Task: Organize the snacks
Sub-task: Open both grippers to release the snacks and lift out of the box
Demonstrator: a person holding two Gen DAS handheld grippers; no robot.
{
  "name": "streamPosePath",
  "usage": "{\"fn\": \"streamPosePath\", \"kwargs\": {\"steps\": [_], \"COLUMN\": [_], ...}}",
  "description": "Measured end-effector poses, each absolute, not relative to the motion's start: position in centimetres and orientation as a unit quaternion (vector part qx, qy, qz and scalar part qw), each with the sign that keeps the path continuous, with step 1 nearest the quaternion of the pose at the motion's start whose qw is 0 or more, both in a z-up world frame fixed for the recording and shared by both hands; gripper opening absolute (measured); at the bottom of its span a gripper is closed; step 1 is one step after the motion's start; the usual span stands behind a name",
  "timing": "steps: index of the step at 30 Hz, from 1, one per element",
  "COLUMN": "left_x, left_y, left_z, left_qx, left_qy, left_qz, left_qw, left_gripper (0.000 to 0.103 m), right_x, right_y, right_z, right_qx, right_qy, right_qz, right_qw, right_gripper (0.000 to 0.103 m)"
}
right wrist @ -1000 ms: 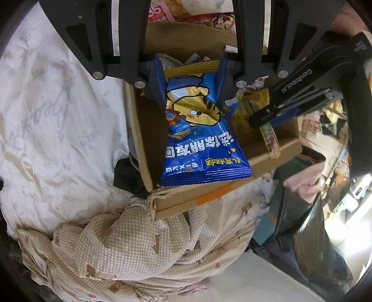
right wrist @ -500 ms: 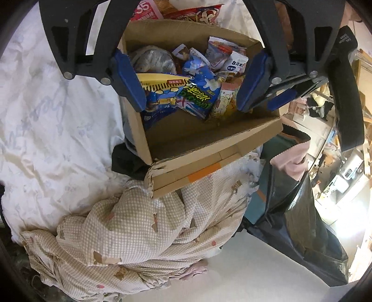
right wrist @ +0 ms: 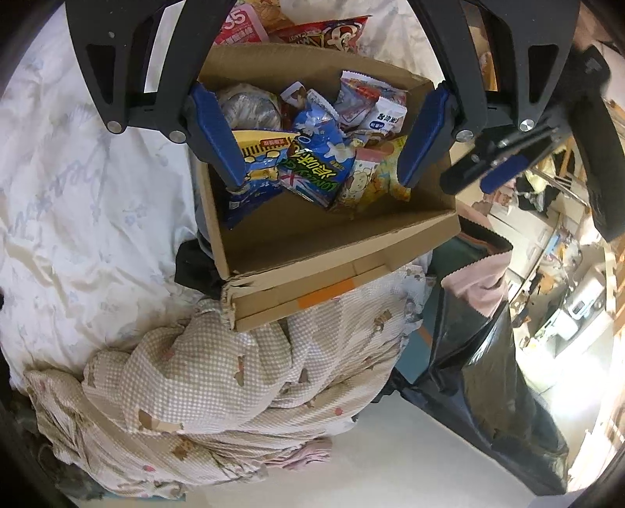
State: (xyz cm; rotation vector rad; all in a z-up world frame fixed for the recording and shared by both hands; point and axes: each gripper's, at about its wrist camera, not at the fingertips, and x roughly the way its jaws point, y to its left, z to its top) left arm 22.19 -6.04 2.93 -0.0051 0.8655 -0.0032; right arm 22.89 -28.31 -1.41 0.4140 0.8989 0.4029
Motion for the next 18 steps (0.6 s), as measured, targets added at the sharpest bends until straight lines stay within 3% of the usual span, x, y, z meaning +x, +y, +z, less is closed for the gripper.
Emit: {"fn": "streamPosePath", "kwargs": {"steps": [18], "left_x": [14.5], "left_y": [-3.9], "left_z": [3.4], "left_qx": [0.018], "left_qy": [0.423], "left_qz": [-0.023], "left_qw": [0.906], "left_gripper": [0.081], "right_x": [17.4], "right_y": [-29.2], "right_z": [-1.6], "right_qx": [0.192], "right_qy": [0.443], "right_qz": [0.178], "right_qw": [0.857], "right_gripper": [0.083]}}
